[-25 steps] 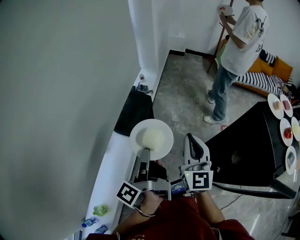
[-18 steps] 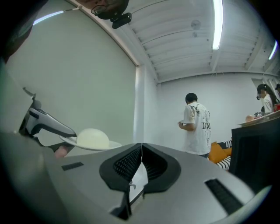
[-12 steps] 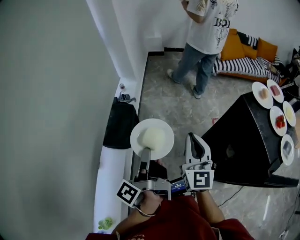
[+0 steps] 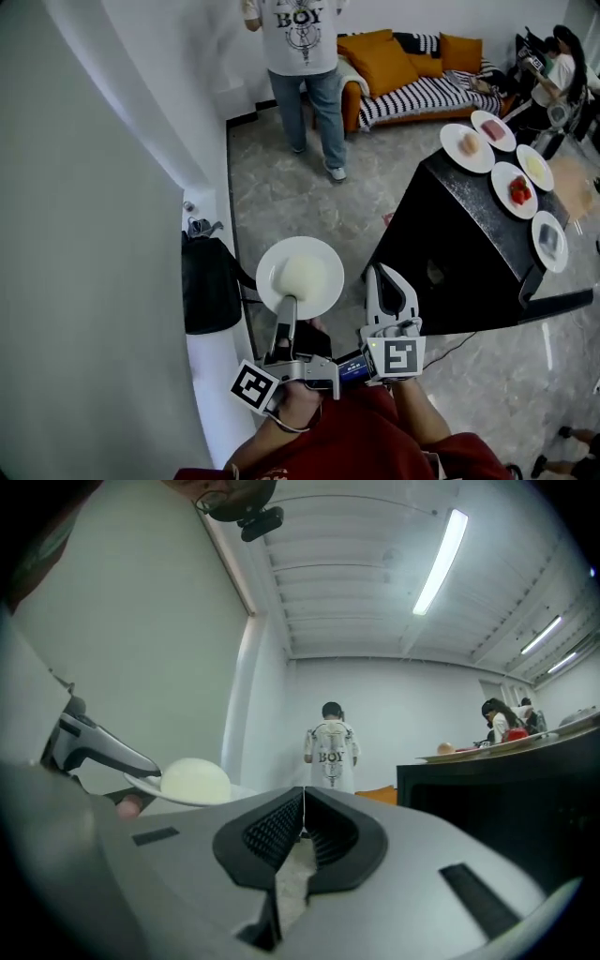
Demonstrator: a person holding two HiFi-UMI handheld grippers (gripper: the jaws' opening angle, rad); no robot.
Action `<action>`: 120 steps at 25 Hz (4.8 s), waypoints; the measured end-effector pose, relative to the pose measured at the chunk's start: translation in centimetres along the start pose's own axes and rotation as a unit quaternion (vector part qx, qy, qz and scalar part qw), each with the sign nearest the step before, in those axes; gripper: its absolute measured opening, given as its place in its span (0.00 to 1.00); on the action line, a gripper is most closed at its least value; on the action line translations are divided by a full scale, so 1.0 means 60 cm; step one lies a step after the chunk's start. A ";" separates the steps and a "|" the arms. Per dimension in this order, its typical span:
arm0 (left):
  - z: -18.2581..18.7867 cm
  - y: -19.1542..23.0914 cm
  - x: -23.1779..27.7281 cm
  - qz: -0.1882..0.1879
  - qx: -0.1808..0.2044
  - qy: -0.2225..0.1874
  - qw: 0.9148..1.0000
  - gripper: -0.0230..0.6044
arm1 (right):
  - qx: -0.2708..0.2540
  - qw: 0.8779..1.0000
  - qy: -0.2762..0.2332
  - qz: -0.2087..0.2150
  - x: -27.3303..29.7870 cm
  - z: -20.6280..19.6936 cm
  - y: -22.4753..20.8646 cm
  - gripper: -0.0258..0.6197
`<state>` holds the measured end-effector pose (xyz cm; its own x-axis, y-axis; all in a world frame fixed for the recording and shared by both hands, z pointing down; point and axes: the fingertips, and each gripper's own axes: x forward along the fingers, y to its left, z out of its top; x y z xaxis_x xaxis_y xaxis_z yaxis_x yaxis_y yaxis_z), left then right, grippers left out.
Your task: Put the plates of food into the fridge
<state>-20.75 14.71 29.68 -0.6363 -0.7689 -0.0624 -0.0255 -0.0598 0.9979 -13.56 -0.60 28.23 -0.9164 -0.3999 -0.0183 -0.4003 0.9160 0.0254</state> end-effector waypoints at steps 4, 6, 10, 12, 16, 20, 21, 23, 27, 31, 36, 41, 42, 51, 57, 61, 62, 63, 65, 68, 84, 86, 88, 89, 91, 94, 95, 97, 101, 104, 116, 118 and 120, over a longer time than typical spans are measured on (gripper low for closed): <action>-0.031 0.011 0.044 0.004 -0.006 0.075 0.997 0.14 | -0.008 0.997 0.012 -0.077 -0.014 -0.003 -0.044 0.06; -0.045 0.018 0.064 0.006 -0.007 0.112 0.994 0.14 | -0.009 0.993 0.022 -0.112 -0.020 -0.008 -0.061 0.06; -0.065 0.030 0.096 0.016 -0.015 0.176 0.984 0.14 | -0.012 0.984 0.038 -0.171 -0.032 -0.016 -0.083 0.06; -0.075 0.034 0.110 0.017 -0.017 0.205 0.978 0.14 | -0.013 0.979 0.039 -0.199 -0.038 -0.016 -0.091 0.06; -0.104 0.039 0.129 0.018 -0.024 0.267 0.963 0.14 | -0.026 0.968 0.037 -0.248 -0.062 -0.012 -0.104 0.06; -0.143 0.037 0.133 0.014 -0.027 0.327 0.945 0.14 | -0.030 0.952 0.027 -0.305 -0.098 0.004 -0.122 0.06; -0.154 0.036 0.134 0.012 -0.028 0.340 0.940 0.13 | -0.030 0.947 0.025 -0.318 -0.107 0.007 -0.127 0.06; -0.173 0.034 0.134 0.010 -0.029 0.365 0.930 0.14 | -0.030 0.939 0.018 -0.342 -0.124 0.011 -0.133 0.06; -0.203 0.031 0.129 0.009 -0.032 0.402 0.915 0.14 | -0.033 0.926 0.011 -0.375 -0.152 0.016 -0.139 0.06; -0.224 0.037 0.122 0.010 -0.030 0.422 0.906 0.14 | -0.033 0.918 0.012 -0.396 -0.178 0.011 -0.145 0.06; -0.253 0.049 0.111 0.014 -0.030 0.433 0.901 0.14 | -0.027 0.915 0.015 -0.403 -0.209 -0.002 -0.159 0.06; -0.276 0.053 0.106 0.010 -0.031 0.430 0.902 0.14 | -0.024 0.918 -0.001 -0.396 -0.222 -0.003 -0.179 0.06; -0.281 0.052 0.107 0.008 -0.031 0.429 0.903 0.14 | -0.021 0.918 0.000 -0.396 -0.226 -0.004 -0.185 0.06; -0.319 0.058 0.098 0.001 -0.018 0.411 0.912 0.14 | -0.011 0.927 -0.013 -0.376 -0.242 -0.016 -0.215 0.06; -0.337 0.076 0.104 0.005 -0.018 0.405 0.914 0.14 | -0.012 0.929 -0.010 -0.371 -0.234 -0.029 -0.226 0.06; -0.344 0.088 0.125 0.003 -0.015 0.418 0.908 0.14 | -0.007 0.924 -0.002 -0.383 -0.223 -0.040 -0.235 0.06; -0.344 0.092 0.130 0.003 -0.016 0.421 0.907 0.13 | -0.008 0.923 -0.001 -0.386 -0.219 -0.043 -0.237 0.06; -0.345 0.096 0.135 0.005 -0.017 0.425 0.905 0.14 | -0.009 0.922 0.000 -0.388 -0.215 -0.047 -0.238 0.06; -0.345 0.107 0.141 0.009 -0.018 0.433 0.901 0.14 | -0.012 0.919 0.003 -0.394 -0.209 -0.054 -0.241 0.06; -0.344 0.125 0.151 0.015 -0.017 0.443 0.896 0.14 | -0.014 0.916 0.008 -0.401 -0.199 -0.065 -0.242 0.06; -0.365 0.252 0.182 0.024 -0.049 0.459 0.887 0.13 | -0.003 0.902 0.050 -0.429 -0.198 -0.200 -0.255 0.06; -0.365 0.273 0.180 0.021 -0.052 0.460 0.886 0.14 | -0.008 0.904 0.047 -0.425 -0.199 -0.222 -0.251 0.06; -0.366 0.296 0.177 0.018 -0.051 0.460 0.886 0.14 | -0.015 0.906 0.047 -0.420 -0.203 -0.250 -0.246 0.06; -0.366 0.308 0.175 0.018 -0.051 0.458 0.887 0.14 | -0.016 0.907 0.046 -0.419 -0.204 -0.261 -0.244 0.06; -0.363 0.328 0.176 0.016 -0.048 0.455 0.889 0.14 | -0.018 0.907 0.035 -0.420 -0.199 -0.272 -0.245 0.06; -0.366 0.358 0.184 0.015 -0.045 0.451 0.891 0.14 | -0.022 0.909 0.030 -0.416 -0.192 -0.297 -0.254 0.06; -0.366 0.368 0.185 0.016 -0.045 0.449 0.892 0.13 | -0.021 0.909 0.029 -0.416 -0.191 -0.305 -0.256 0.06; -0.367 0.387 0.185 0.016 -0.043 0.448 0.893 0.14 | -0.023 0.909 0.028 -0.414 -0.187 -0.323 -0.262 0.06; -0.376 0.426 0.185 0.016 -0.041 0.447 0.893 0.14 | -0.031 0.911 0.033 -0.410 -0.185 -0.365 -0.279 0.06; -0.382 0.454 0.186 0.014 -0.036 0.448 0.893 0.14 | -0.037 0.914 0.024 -0.404 -0.179 -0.389 -0.289 0.06; -0.402 0.510 0.210 0.000 -0.034 0.437 0.899 0.14 | -0.023 0.911 0.032 -0.411 -0.196 -0.449 -0.309 0.06; -0.406 0.515 0.211 0.001 -0.034 0.434 0.900 0.14 | -0.015 0.907 0.033 -0.420 -0.202 -0.454 -0.310 0.06; -0.410 0.521 0.212 0.001 -0.034 0.431 0.902 0.14 | -0.013 0.907 0.035 -0.419 -0.203 -0.458 -0.306 0.06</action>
<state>-10.70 -12.60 59.60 0.2008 -0.9763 -0.0806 0.0420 -0.0736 0.9964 4.79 -13.41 55.45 -0.2889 -0.9571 0.0215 -0.9555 0.2896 0.0559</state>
